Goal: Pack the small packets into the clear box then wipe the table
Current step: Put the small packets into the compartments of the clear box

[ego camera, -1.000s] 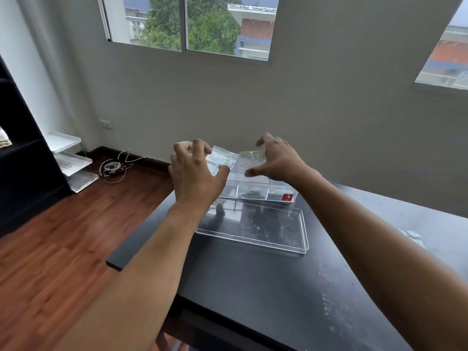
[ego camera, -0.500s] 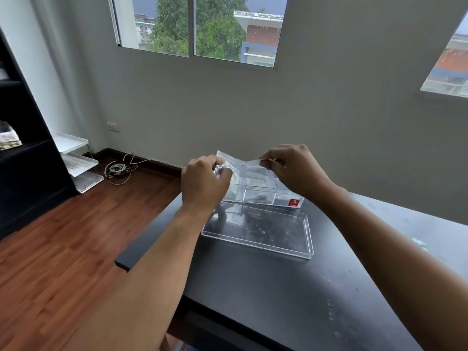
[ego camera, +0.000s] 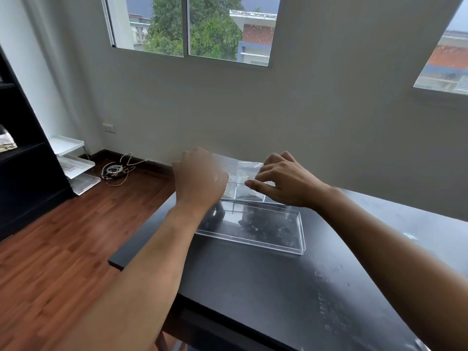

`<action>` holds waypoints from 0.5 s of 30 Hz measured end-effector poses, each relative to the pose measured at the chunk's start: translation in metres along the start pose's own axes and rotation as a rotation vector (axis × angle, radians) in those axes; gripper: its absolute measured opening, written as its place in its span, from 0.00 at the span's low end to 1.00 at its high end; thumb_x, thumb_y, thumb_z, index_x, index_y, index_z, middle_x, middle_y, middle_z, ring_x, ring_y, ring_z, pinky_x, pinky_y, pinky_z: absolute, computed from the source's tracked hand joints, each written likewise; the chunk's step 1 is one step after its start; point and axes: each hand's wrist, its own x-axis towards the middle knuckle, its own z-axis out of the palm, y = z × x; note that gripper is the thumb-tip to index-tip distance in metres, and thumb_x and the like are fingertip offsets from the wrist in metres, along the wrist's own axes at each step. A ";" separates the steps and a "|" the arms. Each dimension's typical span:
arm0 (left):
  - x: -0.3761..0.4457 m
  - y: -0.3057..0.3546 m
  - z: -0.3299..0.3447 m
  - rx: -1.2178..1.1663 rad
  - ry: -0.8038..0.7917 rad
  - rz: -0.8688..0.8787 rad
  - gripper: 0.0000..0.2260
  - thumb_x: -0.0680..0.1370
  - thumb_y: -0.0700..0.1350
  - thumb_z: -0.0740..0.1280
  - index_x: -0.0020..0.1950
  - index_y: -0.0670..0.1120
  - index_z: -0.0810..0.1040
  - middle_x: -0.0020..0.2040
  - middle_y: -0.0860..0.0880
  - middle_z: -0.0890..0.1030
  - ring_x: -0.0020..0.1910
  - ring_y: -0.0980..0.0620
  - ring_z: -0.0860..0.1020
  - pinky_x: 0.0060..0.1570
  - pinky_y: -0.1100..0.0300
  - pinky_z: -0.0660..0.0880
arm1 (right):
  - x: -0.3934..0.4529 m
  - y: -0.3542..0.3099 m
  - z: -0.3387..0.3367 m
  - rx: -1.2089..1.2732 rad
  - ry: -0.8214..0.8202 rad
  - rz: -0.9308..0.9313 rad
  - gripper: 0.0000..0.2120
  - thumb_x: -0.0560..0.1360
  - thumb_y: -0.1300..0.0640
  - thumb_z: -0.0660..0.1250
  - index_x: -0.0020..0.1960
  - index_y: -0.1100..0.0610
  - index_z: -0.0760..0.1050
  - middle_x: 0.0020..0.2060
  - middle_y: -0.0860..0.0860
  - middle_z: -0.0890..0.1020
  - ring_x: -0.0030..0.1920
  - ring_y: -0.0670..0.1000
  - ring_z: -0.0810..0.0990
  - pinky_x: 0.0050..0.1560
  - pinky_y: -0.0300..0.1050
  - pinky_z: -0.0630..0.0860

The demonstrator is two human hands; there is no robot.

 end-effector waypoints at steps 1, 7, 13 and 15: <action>0.000 0.000 0.000 -0.004 -0.013 0.019 0.09 0.75 0.51 0.65 0.46 0.52 0.84 0.55 0.52 0.78 0.58 0.46 0.73 0.54 0.51 0.63 | 0.001 0.000 0.000 -0.010 0.041 0.001 0.26 0.83 0.32 0.54 0.44 0.43 0.85 0.42 0.40 0.84 0.54 0.49 0.74 0.63 0.51 0.66; 0.000 0.002 0.005 0.083 -0.133 0.108 0.17 0.79 0.51 0.56 0.53 0.50 0.84 0.61 0.52 0.80 0.63 0.51 0.73 0.59 0.50 0.58 | 0.007 0.000 -0.003 -0.049 0.086 0.042 0.31 0.73 0.22 0.60 0.63 0.42 0.81 0.60 0.47 0.77 0.63 0.51 0.73 0.67 0.46 0.63; -0.001 0.002 0.008 0.151 -0.227 0.107 0.24 0.79 0.54 0.49 0.51 0.49 0.85 0.60 0.52 0.82 0.70 0.52 0.69 0.63 0.50 0.52 | 0.012 -0.005 0.008 -0.179 -0.135 0.001 0.39 0.75 0.21 0.49 0.70 0.44 0.78 0.69 0.47 0.79 0.70 0.50 0.73 0.75 0.52 0.59; -0.001 0.002 0.008 0.156 -0.239 0.103 0.25 0.79 0.54 0.48 0.50 0.48 0.85 0.59 0.51 0.83 0.71 0.52 0.69 0.64 0.49 0.51 | 0.014 -0.006 0.010 -0.209 -0.152 -0.007 0.38 0.77 0.22 0.46 0.71 0.44 0.77 0.68 0.47 0.80 0.69 0.50 0.76 0.73 0.52 0.60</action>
